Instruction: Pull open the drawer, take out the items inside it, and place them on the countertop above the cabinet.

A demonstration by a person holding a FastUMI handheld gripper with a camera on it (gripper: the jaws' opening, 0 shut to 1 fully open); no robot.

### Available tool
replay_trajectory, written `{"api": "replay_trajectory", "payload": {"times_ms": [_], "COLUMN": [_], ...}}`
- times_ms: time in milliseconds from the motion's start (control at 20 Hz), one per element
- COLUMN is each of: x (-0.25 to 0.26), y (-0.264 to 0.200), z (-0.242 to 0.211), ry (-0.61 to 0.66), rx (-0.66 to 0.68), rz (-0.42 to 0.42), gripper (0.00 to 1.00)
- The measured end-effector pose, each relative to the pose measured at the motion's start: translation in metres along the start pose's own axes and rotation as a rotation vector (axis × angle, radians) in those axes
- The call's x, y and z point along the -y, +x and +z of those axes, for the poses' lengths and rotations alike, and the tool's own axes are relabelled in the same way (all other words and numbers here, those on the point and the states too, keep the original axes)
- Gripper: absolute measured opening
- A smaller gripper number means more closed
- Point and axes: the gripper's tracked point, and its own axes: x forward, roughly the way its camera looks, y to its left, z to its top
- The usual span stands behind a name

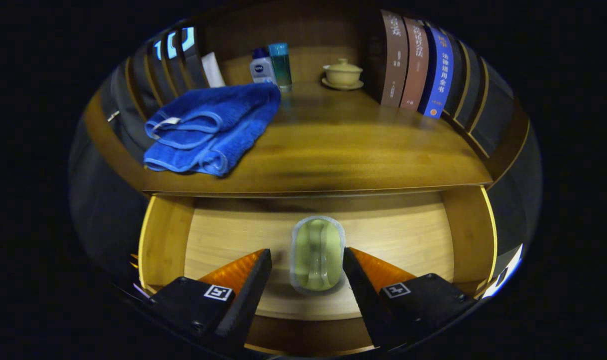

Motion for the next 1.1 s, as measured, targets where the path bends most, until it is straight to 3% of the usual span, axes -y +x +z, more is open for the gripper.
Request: {"api": "replay_trajectory", "payload": {"times_ms": [350,750,1100], "x": [0.013,0.01,0.008], "y": [0.031,0.042,0.021], "z": [-0.011,-0.013,-0.012], "ry": [0.002,-0.03,-0.03], "rx": [-0.165,-0.16,-0.101], "rz": [-0.037,-0.05,-0.025], "gripper": [0.82,0.18,0.18]}}
